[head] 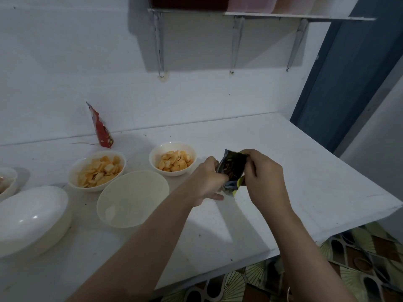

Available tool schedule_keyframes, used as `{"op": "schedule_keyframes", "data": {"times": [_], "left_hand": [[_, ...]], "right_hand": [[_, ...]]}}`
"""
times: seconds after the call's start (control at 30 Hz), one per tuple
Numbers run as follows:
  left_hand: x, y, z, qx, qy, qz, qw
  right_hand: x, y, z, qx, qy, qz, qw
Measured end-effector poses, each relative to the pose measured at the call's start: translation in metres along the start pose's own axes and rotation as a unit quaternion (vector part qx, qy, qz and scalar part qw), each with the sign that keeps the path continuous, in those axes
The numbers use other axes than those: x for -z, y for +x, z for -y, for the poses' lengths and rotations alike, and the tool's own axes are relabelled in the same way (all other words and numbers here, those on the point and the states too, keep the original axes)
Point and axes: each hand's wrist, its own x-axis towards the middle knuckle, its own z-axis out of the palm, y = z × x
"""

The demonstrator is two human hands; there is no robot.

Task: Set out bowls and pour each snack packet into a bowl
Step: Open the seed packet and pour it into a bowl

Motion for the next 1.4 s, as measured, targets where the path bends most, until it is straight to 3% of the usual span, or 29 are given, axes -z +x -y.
{"op": "schedule_keyframes", "data": {"times": [0.23,0.37,0.6,0.7,0.9,1.1,1.4], "left_hand": [[-0.005,-0.007,-0.005,-0.019,-0.005,0.031,0.999],[-0.001,-0.002,0.004,-0.008,-0.130,0.057,0.990],[-0.004,0.038,0.032,0.087,-0.304,-0.027,0.948],[-0.002,0.053,0.035,0.066,-0.356,-0.052,0.931],[-0.005,0.054,0.026,0.050,-0.353,-0.085,0.930],[0.009,0.063,0.022,-0.004,-0.363,-0.163,0.918],[0.083,0.042,0.016,-0.055,-0.329,-0.227,0.915]], "right_hand": [[0.005,-0.009,-0.001,-0.014,0.012,-0.009,1.000],[0.020,-0.009,0.000,-0.021,0.037,-0.038,0.998],[0.044,-0.009,0.020,0.002,0.099,-0.044,0.994],[0.046,-0.011,0.026,0.010,0.122,-0.023,0.992],[0.050,-0.010,0.032,-0.004,0.133,-0.009,0.991],[0.057,-0.008,0.045,-0.031,0.123,0.115,0.985],[0.030,0.015,0.093,0.026,0.073,0.030,0.997]]}}
